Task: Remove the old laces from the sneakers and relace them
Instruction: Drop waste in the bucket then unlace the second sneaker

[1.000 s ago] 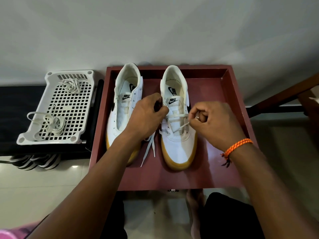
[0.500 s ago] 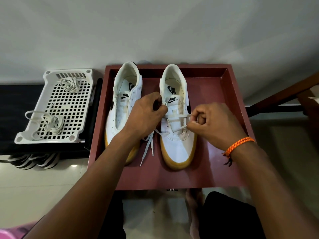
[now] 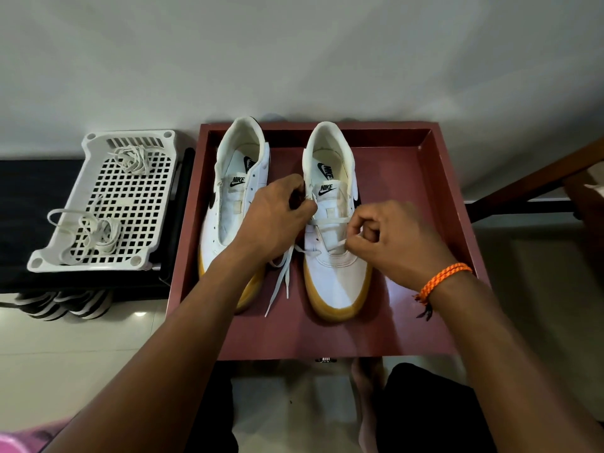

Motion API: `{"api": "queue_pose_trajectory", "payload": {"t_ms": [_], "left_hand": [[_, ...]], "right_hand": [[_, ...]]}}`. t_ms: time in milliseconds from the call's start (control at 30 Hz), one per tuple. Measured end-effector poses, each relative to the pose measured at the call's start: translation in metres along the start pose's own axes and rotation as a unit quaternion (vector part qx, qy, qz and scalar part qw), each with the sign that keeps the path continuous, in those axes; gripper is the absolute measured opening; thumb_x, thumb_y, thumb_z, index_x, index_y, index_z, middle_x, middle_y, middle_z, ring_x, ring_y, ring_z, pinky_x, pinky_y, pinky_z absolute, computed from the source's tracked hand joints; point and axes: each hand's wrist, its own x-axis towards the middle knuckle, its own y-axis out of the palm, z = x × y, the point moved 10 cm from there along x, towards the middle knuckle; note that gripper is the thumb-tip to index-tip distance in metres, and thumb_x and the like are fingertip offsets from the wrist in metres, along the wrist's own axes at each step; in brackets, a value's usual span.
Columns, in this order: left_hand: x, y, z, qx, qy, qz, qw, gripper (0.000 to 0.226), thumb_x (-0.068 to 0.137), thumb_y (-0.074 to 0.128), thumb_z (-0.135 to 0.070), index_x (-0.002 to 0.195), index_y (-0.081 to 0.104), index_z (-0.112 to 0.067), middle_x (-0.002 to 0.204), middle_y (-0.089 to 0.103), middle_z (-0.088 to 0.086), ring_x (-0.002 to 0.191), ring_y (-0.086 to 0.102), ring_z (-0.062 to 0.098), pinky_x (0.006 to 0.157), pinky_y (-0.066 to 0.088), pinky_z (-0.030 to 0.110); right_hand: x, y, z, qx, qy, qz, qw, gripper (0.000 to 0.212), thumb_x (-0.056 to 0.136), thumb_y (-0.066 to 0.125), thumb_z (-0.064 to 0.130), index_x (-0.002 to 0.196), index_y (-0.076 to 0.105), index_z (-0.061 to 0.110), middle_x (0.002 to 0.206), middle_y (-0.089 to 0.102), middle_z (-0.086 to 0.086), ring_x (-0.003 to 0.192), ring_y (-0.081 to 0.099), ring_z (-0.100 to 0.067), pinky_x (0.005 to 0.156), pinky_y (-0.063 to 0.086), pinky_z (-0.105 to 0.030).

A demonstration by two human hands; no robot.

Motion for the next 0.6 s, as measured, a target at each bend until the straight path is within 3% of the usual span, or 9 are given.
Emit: {"api": "queue_pose_trajectory", "payload": {"t_ms": [100,200,367,533,600], "left_hand": [[0.000,0.001,0.000,-0.005,-0.001,0.004,1.000,0.019,0.098,0.064,-0.018,0.090,0.059,-0.002,0.084,0.066,0.016,0.079,0.061,0.034,0.073,0.052,0.050],[0.000,0.000,0.000,-0.005,-0.005,0.003,1.000,0.019,0.097,0.064,-0.018,0.090,0.058,-0.002,0.084,0.066,0.016,0.078,0.060,0.034,0.070,0.049,0.043],[0.001,-0.001,0.001,0.003,-0.001,0.001,1.000,0.019,0.098,0.064,-0.019,0.093,0.060,-0.001,0.088,0.067,0.017,0.082,0.062,0.035,0.076,0.052,0.051],[0.000,-0.001,-0.001,0.003,0.004,0.001,1.000,0.019,0.098,0.064,-0.018,0.092,0.060,-0.001,0.086,0.067,0.016,0.081,0.062,0.035,0.074,0.053,0.051],[0.000,-0.001,-0.001,0.004,0.005,0.002,1.000,0.018,0.098,0.063,-0.018,0.092,0.061,-0.001,0.086,0.067,0.016,0.080,0.061,0.034,0.074,0.052,0.051]], "right_hand": [[-0.001,-0.019,-0.009,0.020,0.013,-0.050,0.998,0.013,0.078,0.072,0.017,0.069,0.064,0.021,0.050,0.054,0.003,0.045,0.044,-0.010,0.053,0.046,-0.035],[-0.002,-0.008,-0.002,0.006,-0.003,-0.036,0.999,0.007,0.081,0.068,0.022,0.075,0.064,0.025,0.051,0.052,0.009,0.050,0.047,-0.010,0.053,0.048,-0.035],[-0.004,0.028,0.013,-0.051,-0.027,0.018,0.998,0.010,0.080,0.058,0.042,0.083,0.060,0.033,0.055,0.053,0.012,0.084,0.056,-0.013,0.069,0.056,-0.044],[0.000,0.011,0.007,-0.009,-0.013,-0.001,1.000,0.019,0.072,0.054,0.048,0.068,0.058,0.030,0.059,0.060,0.014,0.064,0.052,-0.004,0.084,0.059,-0.048],[0.000,0.001,0.002,0.014,0.011,-0.018,1.000,0.021,0.068,0.058,0.046,0.065,0.060,0.026,0.058,0.059,0.012,0.054,0.052,-0.006,0.066,0.056,-0.038]]}}
